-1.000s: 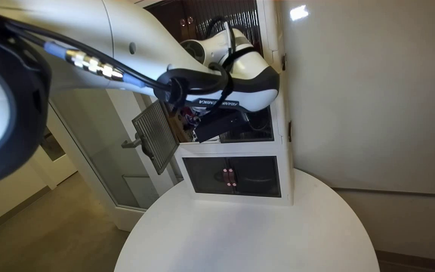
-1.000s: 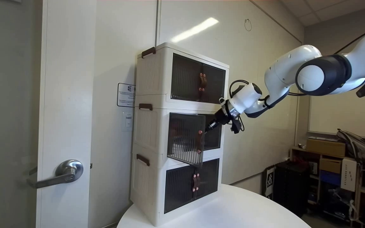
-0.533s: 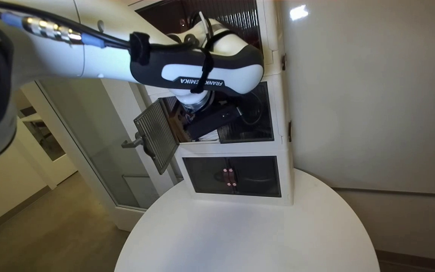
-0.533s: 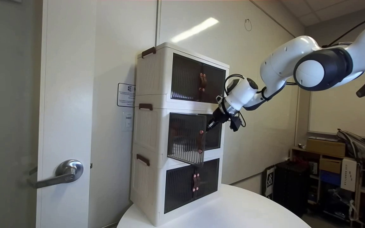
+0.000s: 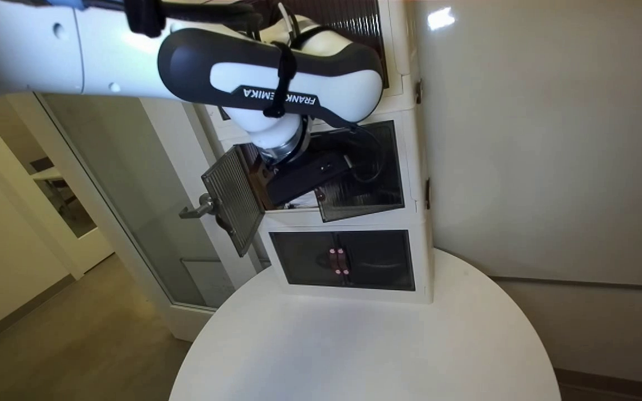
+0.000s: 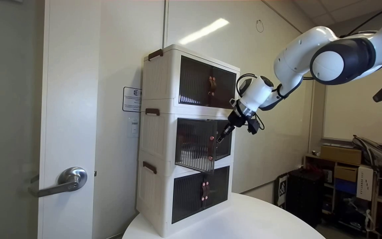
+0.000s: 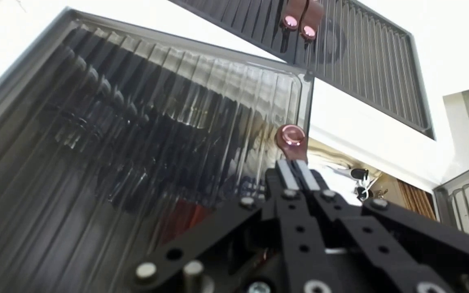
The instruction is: Open the doors of the middle shelf
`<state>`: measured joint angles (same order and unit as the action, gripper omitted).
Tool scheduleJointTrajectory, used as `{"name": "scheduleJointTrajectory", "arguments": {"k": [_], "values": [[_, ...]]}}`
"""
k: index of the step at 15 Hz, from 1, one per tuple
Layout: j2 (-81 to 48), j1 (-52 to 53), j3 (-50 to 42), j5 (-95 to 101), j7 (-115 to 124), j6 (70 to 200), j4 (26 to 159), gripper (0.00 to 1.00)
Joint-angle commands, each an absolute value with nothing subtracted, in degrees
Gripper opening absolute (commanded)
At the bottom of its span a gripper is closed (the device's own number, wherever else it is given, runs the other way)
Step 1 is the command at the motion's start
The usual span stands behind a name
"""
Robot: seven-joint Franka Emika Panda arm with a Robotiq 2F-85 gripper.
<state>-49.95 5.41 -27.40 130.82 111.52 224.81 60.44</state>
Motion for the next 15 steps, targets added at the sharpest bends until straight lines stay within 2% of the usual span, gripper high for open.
{"name": "scheduleJointTrajectory", "arguments": {"k": [1, 9, 15], "values": [[-46.9, 8.6, -30.8, 134.4, 113.7, 222.5, 68.3, 0.01], [-43.9, 17.4, -39.6, 139.1, 119.9, 215.8, 78.8, 0.01], [-43.3, 21.2, -44.9, 140.9, 126.0, 215.4, 82.6, 0.01]]}}
